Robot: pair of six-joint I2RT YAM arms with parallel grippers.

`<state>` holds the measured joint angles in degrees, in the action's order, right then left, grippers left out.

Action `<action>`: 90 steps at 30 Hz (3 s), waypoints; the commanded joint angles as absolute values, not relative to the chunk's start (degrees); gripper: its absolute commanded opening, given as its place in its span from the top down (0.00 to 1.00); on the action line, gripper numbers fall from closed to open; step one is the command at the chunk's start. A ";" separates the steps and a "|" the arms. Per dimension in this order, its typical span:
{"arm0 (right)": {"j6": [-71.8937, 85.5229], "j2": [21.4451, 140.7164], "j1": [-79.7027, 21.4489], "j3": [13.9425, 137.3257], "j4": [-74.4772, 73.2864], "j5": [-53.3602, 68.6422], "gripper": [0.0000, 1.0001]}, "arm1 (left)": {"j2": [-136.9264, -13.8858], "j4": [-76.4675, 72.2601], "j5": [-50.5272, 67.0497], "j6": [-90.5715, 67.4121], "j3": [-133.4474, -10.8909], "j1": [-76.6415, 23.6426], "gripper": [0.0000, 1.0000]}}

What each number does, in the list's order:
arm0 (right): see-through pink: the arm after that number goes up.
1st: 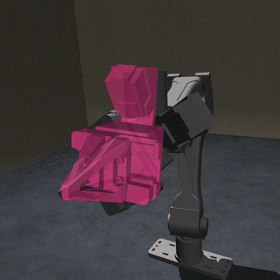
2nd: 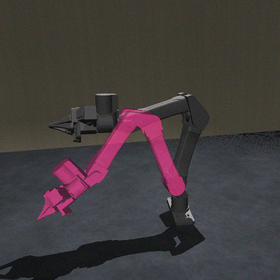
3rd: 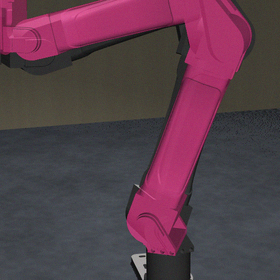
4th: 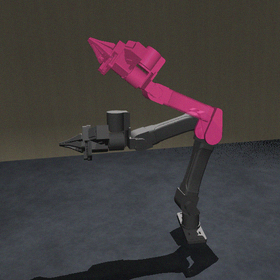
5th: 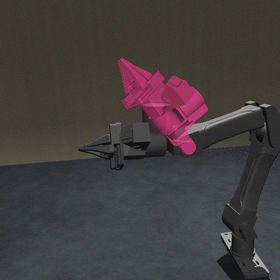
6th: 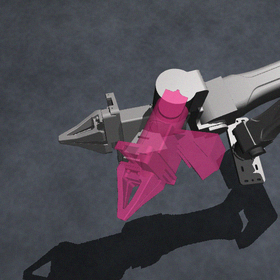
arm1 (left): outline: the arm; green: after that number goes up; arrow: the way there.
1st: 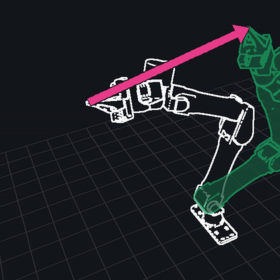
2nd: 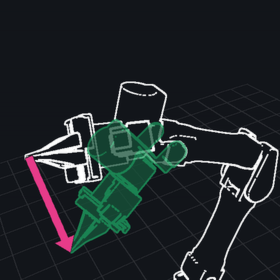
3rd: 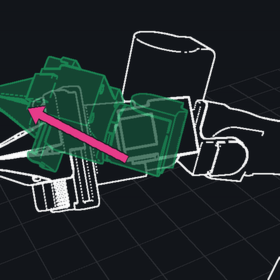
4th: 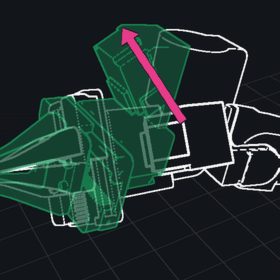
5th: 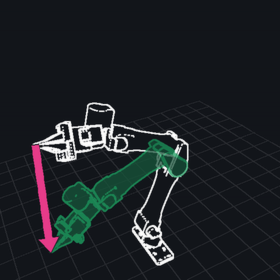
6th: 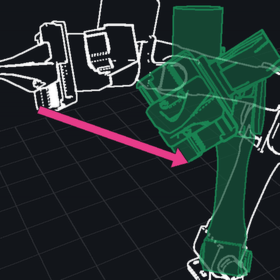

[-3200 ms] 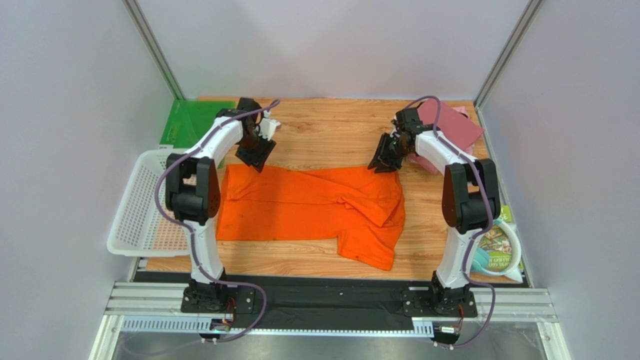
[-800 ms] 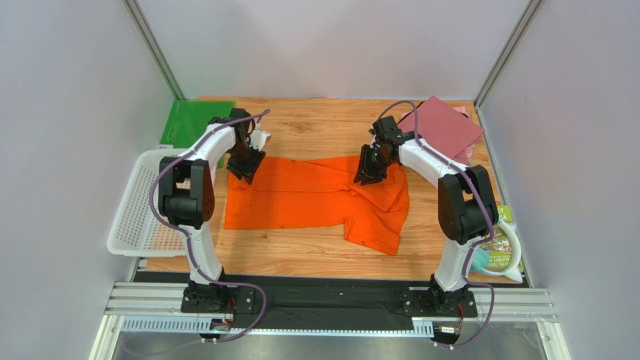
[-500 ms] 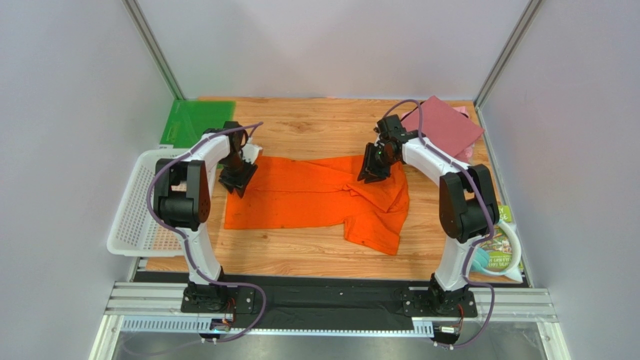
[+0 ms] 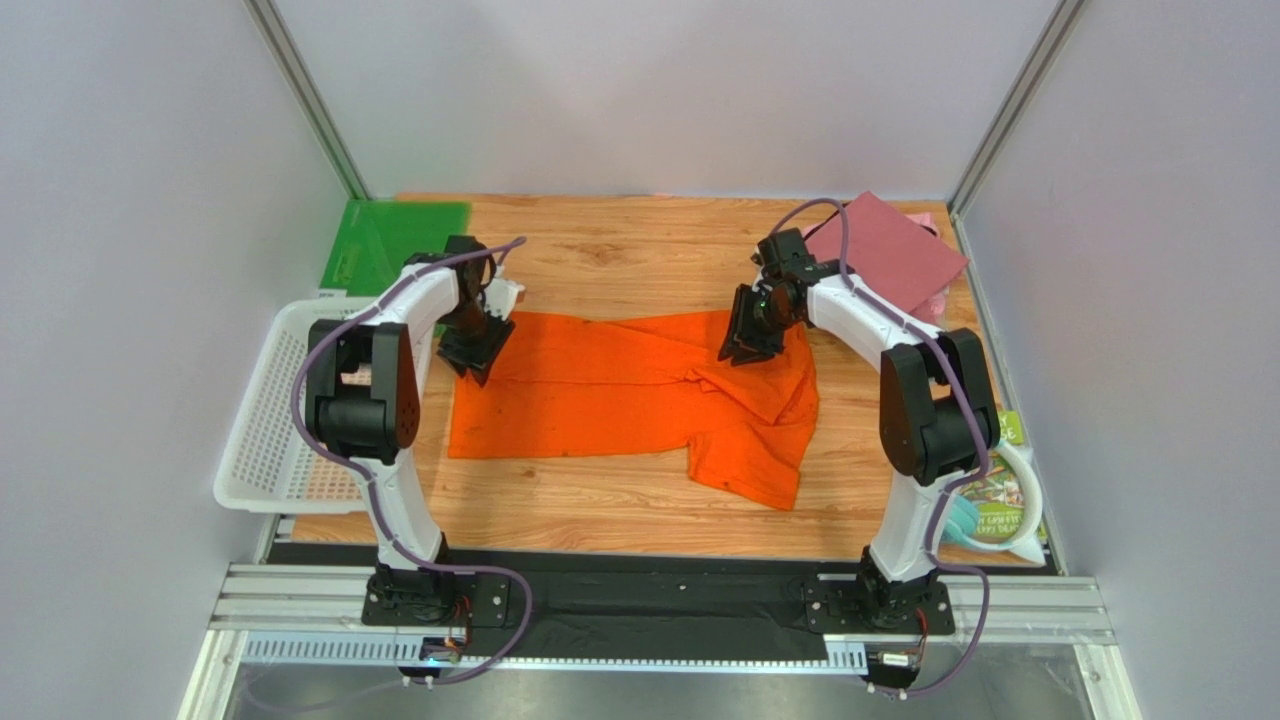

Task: Fold and stack the t-shirts
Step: Fold the tshirt

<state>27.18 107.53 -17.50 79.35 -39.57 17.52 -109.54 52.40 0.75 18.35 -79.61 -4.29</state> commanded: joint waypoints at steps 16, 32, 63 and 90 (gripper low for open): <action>26.89 106.08 -17.49 79.36 -37.71 17.67 0.75 | -110.83 50.97 2.01 19.86 -82.26 -1.85 0.77; 27.16 104.94 -17.40 77.08 -36.30 18.54 0.76 | -112.32 49.75 5.54 17.93 -82.26 -1.85 0.64; 26.81 103.71 -17.32 73.74 -34.98 18.54 0.81 | -104.24 45.35 8.35 20.48 -75.41 1.93 0.99; 26.46 100.64 -18.45 74.26 -36.56 20.74 0.80 | -96.23 50.71 13.72 19.16 -80.24 -9.57 0.42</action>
<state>27.20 105.08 -17.26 73.87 -36.60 18.90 -95.83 49.89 10.66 20.29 -78.72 -5.56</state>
